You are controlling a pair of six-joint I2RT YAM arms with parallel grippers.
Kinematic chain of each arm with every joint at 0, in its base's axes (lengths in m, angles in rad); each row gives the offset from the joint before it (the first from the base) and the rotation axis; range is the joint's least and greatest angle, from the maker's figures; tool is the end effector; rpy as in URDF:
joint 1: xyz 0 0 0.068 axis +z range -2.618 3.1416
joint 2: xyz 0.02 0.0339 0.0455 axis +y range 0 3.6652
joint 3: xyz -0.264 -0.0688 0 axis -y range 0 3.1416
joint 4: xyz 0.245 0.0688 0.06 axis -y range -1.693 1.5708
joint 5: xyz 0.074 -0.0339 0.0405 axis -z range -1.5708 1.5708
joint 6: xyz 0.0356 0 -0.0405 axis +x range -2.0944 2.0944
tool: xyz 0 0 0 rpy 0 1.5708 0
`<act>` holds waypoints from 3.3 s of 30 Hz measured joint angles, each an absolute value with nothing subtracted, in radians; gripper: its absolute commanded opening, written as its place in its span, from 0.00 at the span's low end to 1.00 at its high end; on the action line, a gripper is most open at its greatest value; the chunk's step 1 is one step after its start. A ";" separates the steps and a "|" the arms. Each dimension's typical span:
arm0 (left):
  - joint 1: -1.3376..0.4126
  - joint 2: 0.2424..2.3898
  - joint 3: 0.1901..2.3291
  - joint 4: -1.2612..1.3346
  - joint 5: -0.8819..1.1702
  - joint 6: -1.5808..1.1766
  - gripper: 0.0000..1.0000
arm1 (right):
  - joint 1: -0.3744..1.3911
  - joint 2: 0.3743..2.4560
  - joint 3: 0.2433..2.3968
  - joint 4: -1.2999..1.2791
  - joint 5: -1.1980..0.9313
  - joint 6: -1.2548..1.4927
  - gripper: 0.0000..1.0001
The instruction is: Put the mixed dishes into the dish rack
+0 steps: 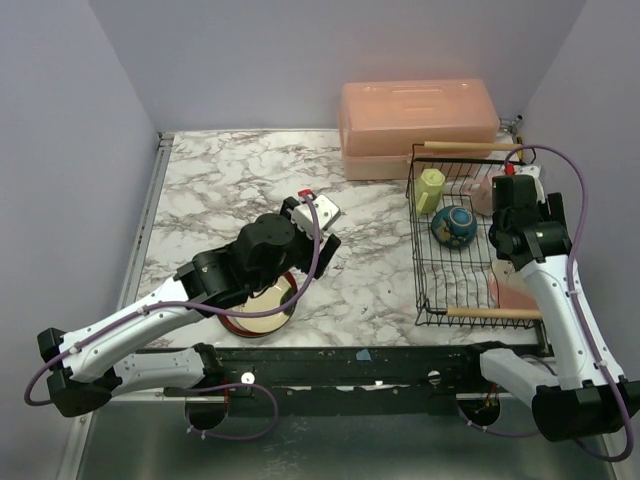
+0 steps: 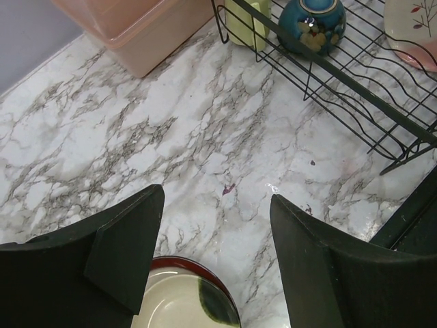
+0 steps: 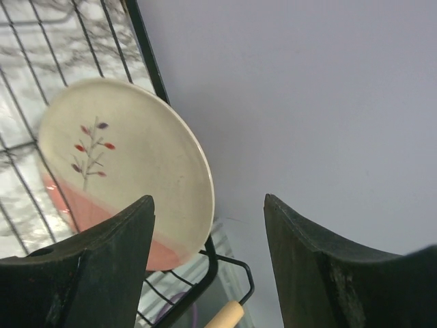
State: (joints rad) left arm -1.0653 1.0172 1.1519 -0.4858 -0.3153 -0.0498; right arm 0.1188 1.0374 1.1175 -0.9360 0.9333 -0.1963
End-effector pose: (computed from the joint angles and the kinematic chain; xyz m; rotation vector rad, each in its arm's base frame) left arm 0.1148 -0.1847 0.3933 0.7463 1.7795 -0.4503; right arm 0.1896 -0.0062 0.3484 0.0644 2.2635 -1.1524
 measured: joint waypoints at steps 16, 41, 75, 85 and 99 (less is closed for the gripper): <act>-0.809 1.144 1.146 -0.459 -0.121 -0.174 0.75 | 0.119 0.718 0.974 -0.181 0.040 0.490 0.99; -0.303 0.677 0.585 -0.740 -0.032 -0.782 0.85 | 0.212 1.005 0.860 0.242 -0.683 0.820 0.99; -0.237 0.607 0.349 -0.652 -0.082 -1.060 0.32 | 0.239 1.003 0.843 0.300 -0.717 0.846 1.00; -0.237 0.600 0.340 -0.646 -0.082 -1.054 0.08 | 0.259 1.012 0.832 0.299 -0.715 0.847 1.00; -0.237 0.485 0.366 -0.673 -0.021 -1.045 0.00 | 0.288 1.023 0.825 0.295 -0.687 0.849 0.99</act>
State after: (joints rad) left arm -0.2367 0.4854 0.3656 -0.6731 -0.0208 -1.0454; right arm 0.2878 1.0229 0.8249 0.2951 -0.6872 0.8486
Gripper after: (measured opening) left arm 0.032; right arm 0.994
